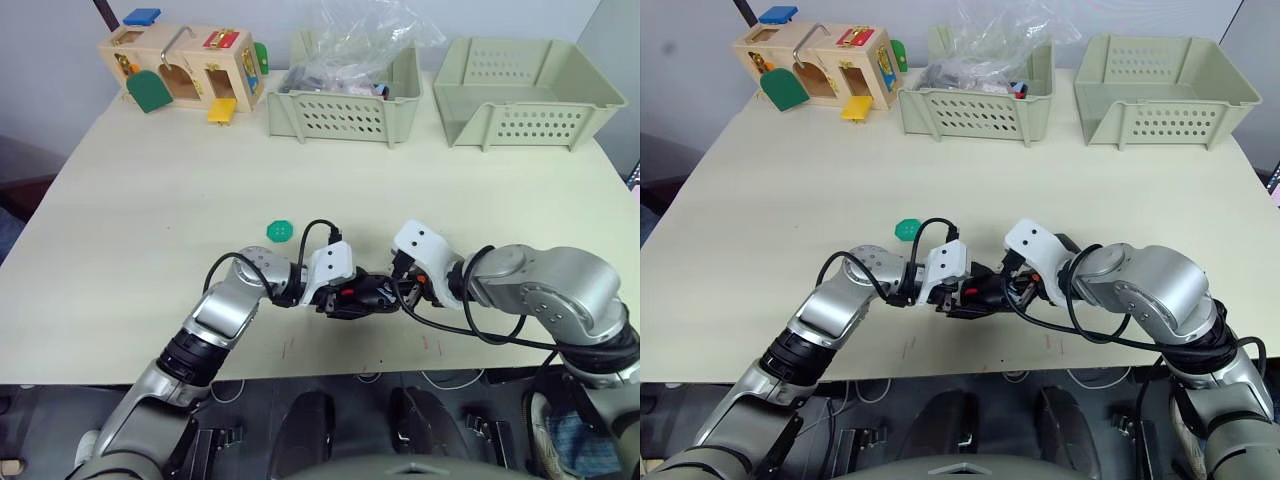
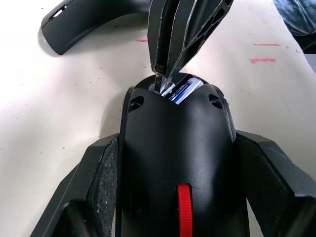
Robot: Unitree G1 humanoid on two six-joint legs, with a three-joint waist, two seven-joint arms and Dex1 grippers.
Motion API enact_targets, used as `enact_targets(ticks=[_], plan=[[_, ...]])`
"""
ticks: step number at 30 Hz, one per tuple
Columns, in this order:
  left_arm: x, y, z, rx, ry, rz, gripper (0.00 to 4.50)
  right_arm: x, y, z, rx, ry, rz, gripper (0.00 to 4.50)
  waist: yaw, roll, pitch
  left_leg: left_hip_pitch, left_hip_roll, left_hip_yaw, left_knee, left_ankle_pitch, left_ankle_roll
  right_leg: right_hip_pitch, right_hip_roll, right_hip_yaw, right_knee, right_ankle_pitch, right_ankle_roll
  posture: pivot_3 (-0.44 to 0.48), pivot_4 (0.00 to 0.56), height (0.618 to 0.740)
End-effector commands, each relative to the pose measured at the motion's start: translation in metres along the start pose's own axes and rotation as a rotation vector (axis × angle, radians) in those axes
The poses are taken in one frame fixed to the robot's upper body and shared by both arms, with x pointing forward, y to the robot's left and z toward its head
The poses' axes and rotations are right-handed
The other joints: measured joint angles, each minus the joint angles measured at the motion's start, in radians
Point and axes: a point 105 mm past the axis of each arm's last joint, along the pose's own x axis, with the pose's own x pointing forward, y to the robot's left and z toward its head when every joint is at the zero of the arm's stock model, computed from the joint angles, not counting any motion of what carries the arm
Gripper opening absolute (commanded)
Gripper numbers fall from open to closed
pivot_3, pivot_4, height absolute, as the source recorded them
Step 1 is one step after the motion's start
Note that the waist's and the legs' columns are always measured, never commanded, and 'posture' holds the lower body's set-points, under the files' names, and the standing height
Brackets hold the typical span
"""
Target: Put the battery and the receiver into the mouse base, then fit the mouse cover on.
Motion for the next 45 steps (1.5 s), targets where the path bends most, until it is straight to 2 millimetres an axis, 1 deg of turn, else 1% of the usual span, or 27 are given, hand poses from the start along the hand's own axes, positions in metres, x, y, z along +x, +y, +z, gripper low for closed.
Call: enact_targets(ticks=[1,14,20,36,45], plan=[[-0.0031,0.0014,0.0059,0.028,-0.012,0.011,2.96,-0.0045,-0.0009,0.0038,-0.003,-0.003,0.009,0.0,0.0,0.0,0.0,0.0,0.0,0.0,0.0,0.0,0.0,0.0,0.0,0.0,0.0,0.0,0.0,0.0,0.15,0.74],[-0.003,0.0009,0.0063,0.03,-0.012,0.011,2.96,-0.0019,0.0015,0.0088,0.027,-0.008,0.052,0.0,-0.001,0.0,0.0,0.0,0.0,0.0,0.0,0.0,0.0,0.0,0.0,0.0,0.001,0.0,0.0,0.0,0.15,0.74],[-0.0029,0.0001,0.0064,0.03,-0.012,0.011,2.96,0.0005,-0.001,0.0125,0.048,-0.012,0.044,0.0,-0.001,0.0,0.0,0.0,0.0,0.0,0.0,0.0,0.0,0.0,0.0,0.0,0.001,0.0,0.0,0.0,0.15,0.74],[-0.0035,0.0005,0.0049,0.028,-0.009,0.013,2.96,-0.0007,-0.0045,0.0089,0.05,0.013,0.026,0.0,-0.001,0.0,0.0,0.0,0.0,-0.001,0.0,0.0,0.0,0.0,0.0,0.0,0.001,0.0,0.0,0.0,0.15,0.74],[-0.0035,0.0001,0.0048,0.029,-0.009,0.012,2.96,0.0026,-0.0012,0.0091,0.06,0.011,0.039,0.0,-0.001,0.0,0.0,0.0,0.0,0.0,0.0,0.0,0.0,0.0,0.0,0.0,0.001,0.0,0.0,0.0,0.15,0.74]])
